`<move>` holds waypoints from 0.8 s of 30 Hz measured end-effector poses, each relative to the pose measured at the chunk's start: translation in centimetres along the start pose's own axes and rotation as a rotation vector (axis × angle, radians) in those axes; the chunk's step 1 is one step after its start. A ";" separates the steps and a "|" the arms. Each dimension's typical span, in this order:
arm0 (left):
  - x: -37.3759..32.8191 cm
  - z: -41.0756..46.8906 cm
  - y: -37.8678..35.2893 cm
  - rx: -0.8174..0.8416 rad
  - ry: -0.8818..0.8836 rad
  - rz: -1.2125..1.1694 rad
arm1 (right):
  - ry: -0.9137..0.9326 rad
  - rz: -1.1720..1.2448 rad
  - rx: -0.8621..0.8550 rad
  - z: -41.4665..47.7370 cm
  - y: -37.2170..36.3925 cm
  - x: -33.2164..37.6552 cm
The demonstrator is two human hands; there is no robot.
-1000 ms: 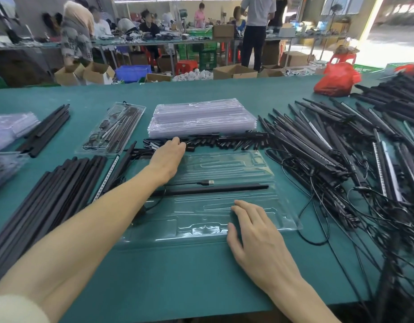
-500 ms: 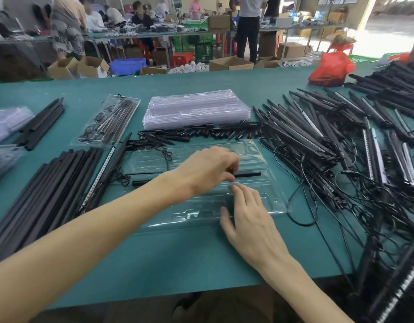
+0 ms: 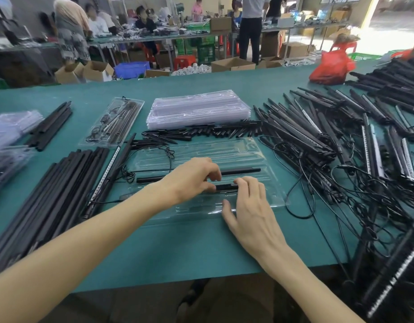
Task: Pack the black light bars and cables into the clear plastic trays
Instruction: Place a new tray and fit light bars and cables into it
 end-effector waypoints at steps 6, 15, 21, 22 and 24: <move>0.1 -0.8 -0.7 -0.078 0.048 -0.075 | 0.036 -0.048 0.000 -0.2 -0.2 0.2; 0.5 -1.5 -0.9 -0.119 0.068 -0.141 | 0.056 -0.099 0.010 -0.1 0.0 0.4; 2.9 -4.2 1.5 -0.252 0.126 -0.108 | 0.061 -0.115 0.026 0.0 -0.3 0.2; 3.9 -4.8 2.5 -0.326 0.173 -0.077 | 0.056 -0.112 0.025 0.0 -0.4 0.2; 6.4 -5.8 4.6 -0.475 0.292 0.039 | 0.043 -0.107 0.030 0.0 -0.5 0.1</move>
Point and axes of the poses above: each hand's wrist, its own z-axis towards the middle knuckle, its own y-axis out of the back of the hand, x = y × z, the point moved 3 cm from there along z, towards the middle knuckle, and after that the axes turned 7 degrees about -x, right-handed, at the moved point
